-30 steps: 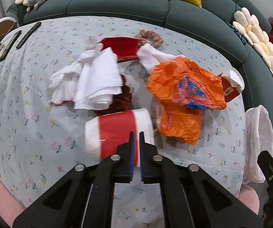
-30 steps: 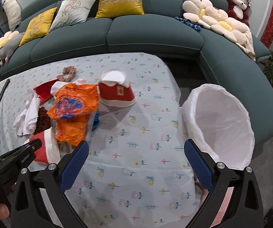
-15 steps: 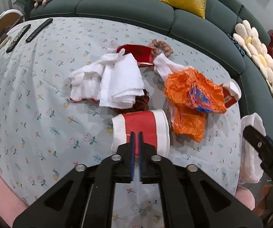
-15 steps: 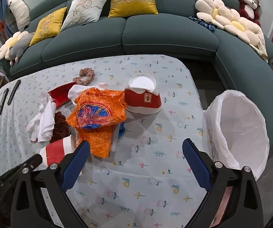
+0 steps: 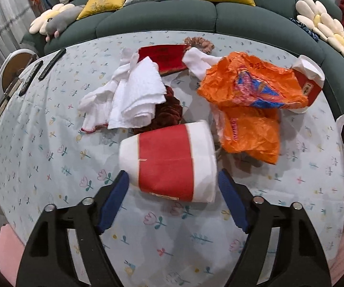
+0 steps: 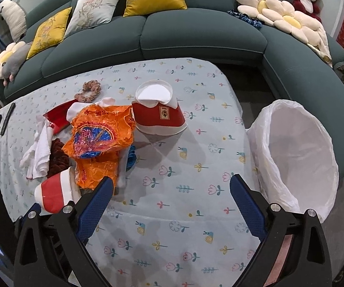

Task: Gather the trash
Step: 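Reach the left tool to the red-and-white paper cup and grasp it, then grasp the orange plastic bag with the right tool while the left tool holds the cup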

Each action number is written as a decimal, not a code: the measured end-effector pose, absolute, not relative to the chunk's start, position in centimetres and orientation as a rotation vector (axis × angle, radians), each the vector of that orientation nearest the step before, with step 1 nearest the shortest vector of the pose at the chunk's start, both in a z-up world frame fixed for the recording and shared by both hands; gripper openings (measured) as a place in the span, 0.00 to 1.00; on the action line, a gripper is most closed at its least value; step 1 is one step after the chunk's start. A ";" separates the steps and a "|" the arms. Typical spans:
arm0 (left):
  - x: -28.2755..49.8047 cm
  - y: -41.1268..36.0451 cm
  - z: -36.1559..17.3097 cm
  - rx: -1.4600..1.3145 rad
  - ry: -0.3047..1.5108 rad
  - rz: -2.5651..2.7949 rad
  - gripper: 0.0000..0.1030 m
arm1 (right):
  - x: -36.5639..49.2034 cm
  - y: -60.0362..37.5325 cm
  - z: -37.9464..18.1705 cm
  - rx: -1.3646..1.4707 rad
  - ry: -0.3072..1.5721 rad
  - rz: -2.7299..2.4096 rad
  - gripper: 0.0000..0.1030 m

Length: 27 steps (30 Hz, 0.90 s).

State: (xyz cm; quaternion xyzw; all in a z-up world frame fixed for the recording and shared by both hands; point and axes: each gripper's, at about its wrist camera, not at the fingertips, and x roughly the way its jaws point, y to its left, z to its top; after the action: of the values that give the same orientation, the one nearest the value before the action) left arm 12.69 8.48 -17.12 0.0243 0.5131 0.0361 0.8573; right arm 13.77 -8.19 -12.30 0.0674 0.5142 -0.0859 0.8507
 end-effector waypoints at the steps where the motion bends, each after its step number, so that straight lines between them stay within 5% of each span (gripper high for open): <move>1: 12.7 8.9 -17.1 0.042 1.077 0.061 0.56 | 13.9 -8.1 -12.4 0.143 1.086 -0.176 0.90; 4: 12.8 10.3 -16.9 -0.003 1.071 0.037 0.31 | 14.4 -7.6 -13.0 0.161 1.097 -0.146 0.90; 9: 13.3 12.7 -16.2 -0.057 1.053 0.077 0.12 | 15.8 -6.3 -13.4 0.190 1.103 -0.104 0.90; 21: 14.3 16.2 -14.0 -0.112 0.975 0.141 0.11 | 19.2 -5.2 -14.0 0.235 1.118 -0.074 0.82; 23: 13.7 15.6 -14.0 -0.110 0.979 0.115 0.21 | 19.4 -5.4 -14.0 0.244 1.119 -0.082 0.82; 25: 13.0 14.8 -14.3 -0.089 0.982 0.105 0.45 | 19.4 -5.5 -14.1 0.247 1.121 -0.082 0.82; 27: 12.7 14.1 -15.1 -0.064 0.987 0.100 0.46 | 19.4 -5.6 -14.4 0.252 1.129 -0.079 0.82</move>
State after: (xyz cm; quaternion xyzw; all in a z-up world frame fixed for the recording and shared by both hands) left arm 12.67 14.10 -15.14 -0.0309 0.4736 0.0479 0.8789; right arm 19.38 -5.63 -14.39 0.1191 0.5334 -0.0373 0.8366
